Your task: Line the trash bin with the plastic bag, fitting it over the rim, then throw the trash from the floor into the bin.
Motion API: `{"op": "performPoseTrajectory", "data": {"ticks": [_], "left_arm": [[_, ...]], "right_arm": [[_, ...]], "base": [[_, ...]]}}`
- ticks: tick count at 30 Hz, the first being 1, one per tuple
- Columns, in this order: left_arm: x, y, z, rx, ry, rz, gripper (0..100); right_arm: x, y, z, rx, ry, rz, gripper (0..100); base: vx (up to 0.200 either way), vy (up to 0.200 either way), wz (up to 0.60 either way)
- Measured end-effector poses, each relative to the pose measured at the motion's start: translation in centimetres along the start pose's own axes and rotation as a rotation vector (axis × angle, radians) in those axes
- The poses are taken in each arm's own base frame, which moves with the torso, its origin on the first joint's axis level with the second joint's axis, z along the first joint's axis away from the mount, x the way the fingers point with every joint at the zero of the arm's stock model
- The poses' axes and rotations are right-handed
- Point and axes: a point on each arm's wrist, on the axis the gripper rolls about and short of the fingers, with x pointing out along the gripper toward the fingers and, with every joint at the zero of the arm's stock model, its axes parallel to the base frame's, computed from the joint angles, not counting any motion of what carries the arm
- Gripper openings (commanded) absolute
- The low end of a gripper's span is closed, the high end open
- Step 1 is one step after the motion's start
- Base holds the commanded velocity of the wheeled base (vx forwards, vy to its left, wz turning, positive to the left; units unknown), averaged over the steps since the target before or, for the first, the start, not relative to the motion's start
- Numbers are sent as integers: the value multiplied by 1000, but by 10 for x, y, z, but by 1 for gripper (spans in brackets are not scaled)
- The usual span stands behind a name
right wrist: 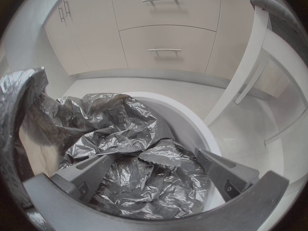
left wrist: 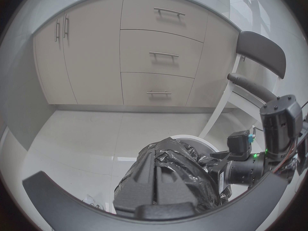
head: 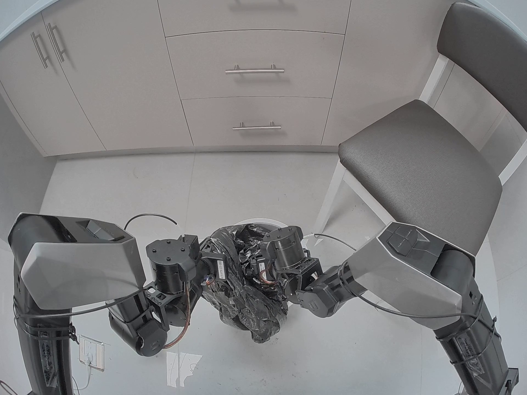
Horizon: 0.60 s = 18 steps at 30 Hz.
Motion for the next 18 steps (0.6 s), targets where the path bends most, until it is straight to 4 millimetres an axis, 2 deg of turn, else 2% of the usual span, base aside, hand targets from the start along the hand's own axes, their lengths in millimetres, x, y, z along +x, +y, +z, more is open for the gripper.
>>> {"op": "performPoseTrajectory", "data": {"ticks": [18], "left_arm": [[1,0,0,-3,-3,1,0]], "right_arm": [[-54,-12,30,10,-14,-12,100]], "base": [[0,0,0]]}}
